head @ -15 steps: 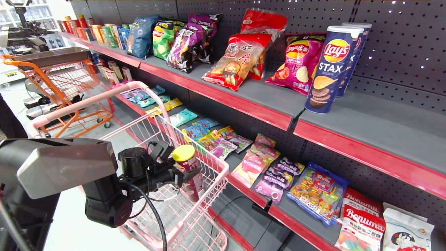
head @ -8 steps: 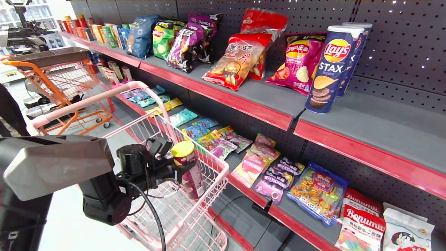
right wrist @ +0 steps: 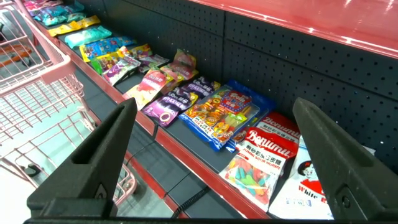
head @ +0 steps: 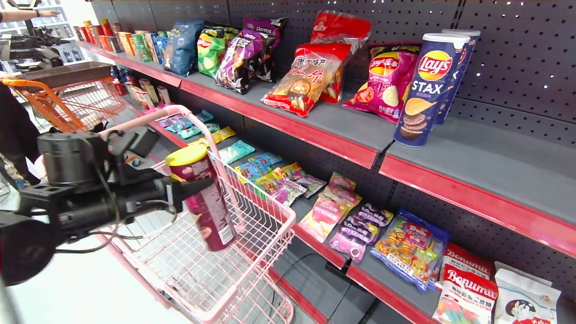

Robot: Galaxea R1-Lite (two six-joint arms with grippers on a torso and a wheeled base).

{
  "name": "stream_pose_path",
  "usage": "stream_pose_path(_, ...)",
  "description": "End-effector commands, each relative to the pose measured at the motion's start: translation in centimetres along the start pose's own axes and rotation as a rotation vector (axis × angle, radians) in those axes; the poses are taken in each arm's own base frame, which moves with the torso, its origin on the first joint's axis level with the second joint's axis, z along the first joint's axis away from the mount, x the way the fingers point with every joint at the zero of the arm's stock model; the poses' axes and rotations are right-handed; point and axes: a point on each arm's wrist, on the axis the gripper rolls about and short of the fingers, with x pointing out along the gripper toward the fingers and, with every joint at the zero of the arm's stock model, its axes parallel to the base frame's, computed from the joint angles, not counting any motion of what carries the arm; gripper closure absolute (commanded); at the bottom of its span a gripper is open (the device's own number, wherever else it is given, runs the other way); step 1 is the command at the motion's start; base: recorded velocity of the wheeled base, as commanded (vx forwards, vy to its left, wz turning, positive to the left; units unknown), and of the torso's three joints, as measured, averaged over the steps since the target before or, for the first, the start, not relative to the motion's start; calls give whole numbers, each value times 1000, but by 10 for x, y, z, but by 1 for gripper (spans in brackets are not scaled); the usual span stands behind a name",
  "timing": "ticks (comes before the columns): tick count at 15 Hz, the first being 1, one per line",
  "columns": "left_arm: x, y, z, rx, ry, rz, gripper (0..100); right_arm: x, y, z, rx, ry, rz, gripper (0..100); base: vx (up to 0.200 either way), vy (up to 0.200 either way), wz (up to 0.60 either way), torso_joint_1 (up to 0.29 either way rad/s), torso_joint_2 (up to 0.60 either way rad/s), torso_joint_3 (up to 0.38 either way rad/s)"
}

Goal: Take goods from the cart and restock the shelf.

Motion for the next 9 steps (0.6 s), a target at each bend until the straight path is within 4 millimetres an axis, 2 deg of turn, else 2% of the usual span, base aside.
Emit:
stream_pose_path(1,-140,-63,28,50,-157,50,100,0,0,0,0,0,0,0,0,0,0,0,0,0)
stream_pose_path(4,-213,-103,-2,75,-192,63,100,0,0,0,1,0,-1,0,0,0,0,0,0,0)
stream_pose_path(5,-220,-107,-6,79,-199,67,100,0,0,0,1,0,0,0,0,0,0,0,0,0)
stream_pose_path(6,-239,-116,-19,86,-236,137,100,0,0,0,1,0,0,0,0,0,0,0,0,0)
stream_pose_path(9,-247,-113,-25,60,-289,421,100,0,0,0,1,0,0,0,0,0,0,0,0,0)
